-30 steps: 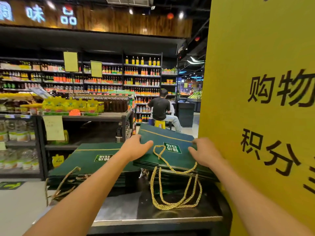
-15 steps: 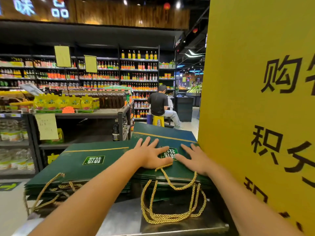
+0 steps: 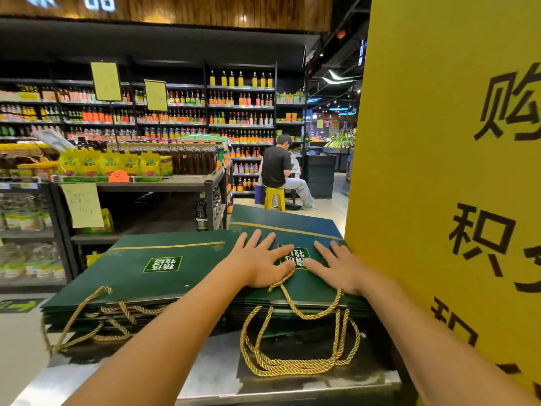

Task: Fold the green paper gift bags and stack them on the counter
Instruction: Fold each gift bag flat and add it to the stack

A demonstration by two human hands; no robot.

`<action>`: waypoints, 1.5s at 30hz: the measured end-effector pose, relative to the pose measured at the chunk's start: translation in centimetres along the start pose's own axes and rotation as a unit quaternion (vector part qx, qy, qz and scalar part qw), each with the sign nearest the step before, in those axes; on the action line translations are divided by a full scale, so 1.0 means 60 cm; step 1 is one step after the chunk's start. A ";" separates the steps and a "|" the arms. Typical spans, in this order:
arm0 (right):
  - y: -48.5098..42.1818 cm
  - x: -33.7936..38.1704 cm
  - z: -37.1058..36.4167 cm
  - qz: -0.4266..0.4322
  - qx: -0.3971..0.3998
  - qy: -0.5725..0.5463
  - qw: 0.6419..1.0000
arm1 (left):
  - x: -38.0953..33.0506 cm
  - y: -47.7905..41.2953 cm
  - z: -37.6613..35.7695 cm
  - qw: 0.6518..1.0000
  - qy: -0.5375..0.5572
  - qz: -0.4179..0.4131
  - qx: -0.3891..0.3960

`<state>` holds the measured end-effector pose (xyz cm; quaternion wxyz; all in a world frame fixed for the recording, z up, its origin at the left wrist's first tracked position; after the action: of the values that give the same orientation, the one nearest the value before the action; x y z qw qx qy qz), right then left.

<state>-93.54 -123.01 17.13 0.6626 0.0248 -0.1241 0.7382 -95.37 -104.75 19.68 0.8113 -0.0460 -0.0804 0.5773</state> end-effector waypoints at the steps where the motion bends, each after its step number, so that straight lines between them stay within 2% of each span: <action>1: 0.001 0.002 0.006 0.000 0.005 0.002 1.000 | -0.001 0.001 0.005 1.000 0.008 -0.001 -0.007; 4: 0.005 0.021 0.048 0.014 -0.002 0.012 1.000 | 0.005 0.009 0.039 0.997 0.055 -0.012 -0.053; 7: 0.009 0.069 0.108 0.071 -0.075 0.020 0.994 | 0.032 0.029 0.095 0.987 0.108 -0.006 -0.119; 12: 0.035 0.226 0.170 0.170 -0.124 -0.020 0.977 | 0.109 0.115 0.179 0.979 0.068 0.052 -0.184; 17: 0.086 0.418 0.187 0.266 -0.128 -0.028 0.955 | 0.218 0.223 0.187 0.976 0.054 0.136 -0.159; 21: 0.105 0.520 0.146 0.285 -0.143 -0.027 0.947 | 0.322 0.309 0.150 0.966 0.052 0.216 -0.135; 24: 0.104 0.556 0.092 0.258 -0.120 -0.021 0.959 | 0.392 0.363 0.109 0.951 0.069 0.275 -0.126; 28: 0.090 0.530 0.011 0.141 -0.069 -0.021 0.987 | 0.453 0.403 0.052 0.931 0.058 0.339 -0.123; 31: 0.087 0.476 -0.031 0.059 -0.036 0.010 0.998 | 0.473 0.408 0.024 0.911 0.099 0.367 -0.158; 34: 0.109 0.443 -0.027 0.035 -0.016 0.030 0.999 | 0.473 0.402 0.011 0.890 0.161 0.380 -0.195; 38: 0.127 0.421 -0.022 -0.018 0.007 -0.096 0.995 | 0.468 0.404 0.007 0.872 0.155 0.401 -0.234; 45: 0.118 0.397 -0.046 -0.061 -0.033 -0.257 0.964 | 0.450 0.407 0.008 0.860 0.163 0.384 -0.294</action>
<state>-103.04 -99.88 18.19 0.6530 0.1989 -0.3127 0.6605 -109.50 -71.21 18.13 0.4754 -0.4033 -0.0893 0.7768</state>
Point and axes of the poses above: each hand's wrist, its own y-axis away from the middle knuckle, its own z-axis out of the back of the hand, x = y × z, the point moved 7 cm from there along -y, towards the middle knuckle, and after that the axes turned 11 degrees about -x, right-handed, at the moved point
